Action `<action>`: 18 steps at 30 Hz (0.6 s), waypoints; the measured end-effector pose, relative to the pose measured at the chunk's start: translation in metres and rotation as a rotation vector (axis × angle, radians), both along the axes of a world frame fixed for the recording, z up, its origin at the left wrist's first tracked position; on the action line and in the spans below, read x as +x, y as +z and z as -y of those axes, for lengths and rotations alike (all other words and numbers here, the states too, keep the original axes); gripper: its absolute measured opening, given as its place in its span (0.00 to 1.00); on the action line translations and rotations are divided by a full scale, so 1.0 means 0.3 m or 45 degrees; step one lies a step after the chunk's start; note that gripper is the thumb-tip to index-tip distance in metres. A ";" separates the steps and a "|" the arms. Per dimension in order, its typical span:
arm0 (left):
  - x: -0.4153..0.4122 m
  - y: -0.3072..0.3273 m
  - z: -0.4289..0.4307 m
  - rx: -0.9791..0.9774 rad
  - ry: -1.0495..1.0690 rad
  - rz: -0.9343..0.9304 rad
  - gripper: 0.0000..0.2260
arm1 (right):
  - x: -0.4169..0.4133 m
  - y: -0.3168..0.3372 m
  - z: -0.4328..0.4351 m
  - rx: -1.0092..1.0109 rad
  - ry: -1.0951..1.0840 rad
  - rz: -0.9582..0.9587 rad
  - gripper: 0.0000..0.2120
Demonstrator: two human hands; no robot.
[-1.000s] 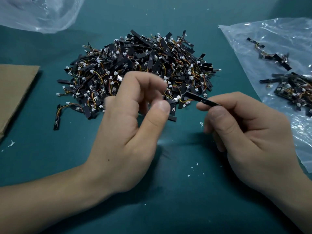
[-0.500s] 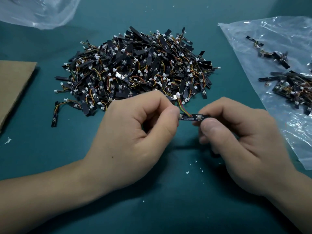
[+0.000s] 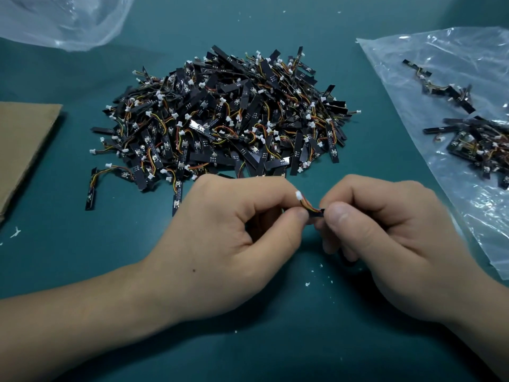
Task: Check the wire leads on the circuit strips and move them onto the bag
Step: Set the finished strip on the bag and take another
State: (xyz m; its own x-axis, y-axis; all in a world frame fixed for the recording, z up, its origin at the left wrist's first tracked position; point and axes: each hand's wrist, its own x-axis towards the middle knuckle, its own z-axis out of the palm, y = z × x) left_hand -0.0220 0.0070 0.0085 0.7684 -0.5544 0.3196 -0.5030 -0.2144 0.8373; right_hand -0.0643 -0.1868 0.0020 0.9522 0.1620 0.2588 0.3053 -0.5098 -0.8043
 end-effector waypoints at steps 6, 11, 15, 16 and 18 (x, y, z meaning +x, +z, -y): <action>0.012 0.002 -0.008 0.100 0.035 0.034 0.07 | 0.005 -0.001 0.000 -0.037 0.016 0.023 0.12; 0.017 0.001 -0.015 0.124 0.035 0.044 0.08 | 0.003 0.002 -0.001 -0.048 0.051 -0.010 0.12; 0.018 -0.004 -0.012 0.110 0.032 0.010 0.08 | 0.005 0.001 -0.001 -0.088 0.043 -0.010 0.12; 0.019 -0.005 -0.013 0.091 0.016 -0.018 0.08 | 0.004 0.001 -0.001 -0.084 0.049 -0.008 0.12; 0.020 -0.005 -0.013 0.092 0.005 -0.013 0.08 | 0.001 0.000 -0.002 -0.074 0.057 -0.009 0.11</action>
